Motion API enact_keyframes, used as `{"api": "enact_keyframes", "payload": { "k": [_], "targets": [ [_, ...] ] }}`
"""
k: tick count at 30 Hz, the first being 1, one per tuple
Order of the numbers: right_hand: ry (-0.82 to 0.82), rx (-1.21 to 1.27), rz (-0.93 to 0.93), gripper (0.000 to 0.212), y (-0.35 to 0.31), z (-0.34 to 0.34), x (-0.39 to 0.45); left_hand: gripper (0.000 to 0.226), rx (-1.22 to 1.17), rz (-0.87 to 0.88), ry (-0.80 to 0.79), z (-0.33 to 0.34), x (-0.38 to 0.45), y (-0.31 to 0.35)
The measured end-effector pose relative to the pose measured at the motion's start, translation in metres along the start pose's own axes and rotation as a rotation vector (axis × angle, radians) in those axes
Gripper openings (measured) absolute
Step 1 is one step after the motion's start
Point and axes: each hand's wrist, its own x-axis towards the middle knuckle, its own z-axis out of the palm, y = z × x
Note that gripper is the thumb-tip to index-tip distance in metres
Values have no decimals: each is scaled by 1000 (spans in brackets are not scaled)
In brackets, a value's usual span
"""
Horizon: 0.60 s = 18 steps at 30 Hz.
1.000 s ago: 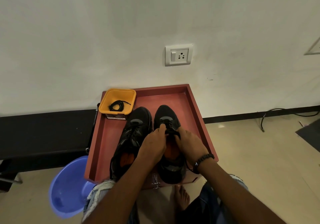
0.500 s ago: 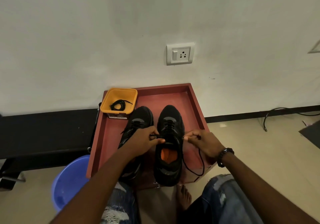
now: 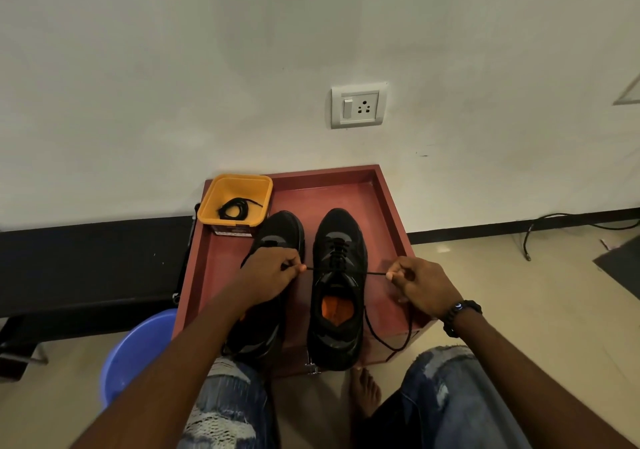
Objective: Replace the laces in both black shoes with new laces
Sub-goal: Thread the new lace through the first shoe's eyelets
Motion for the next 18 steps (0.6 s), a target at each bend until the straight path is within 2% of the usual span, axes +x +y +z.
{"api": "enact_keyframes", "payload": {
  "k": [11,14,16,18],
  "targets": [
    [59,-68,95,14,0,-5,1,19,108,-23,-38,-11,-3,4],
    [48,-22,156,15,2,-2,2,19,120,-64,-56,-9,-1,6],
    [51,211,205,16,-2,-4,2,20,112,-77,-33,-12,0,9],
    [8,694,256,16,-14,-9,1,23,37,-65,37,-18,2,17]
  ]
}}
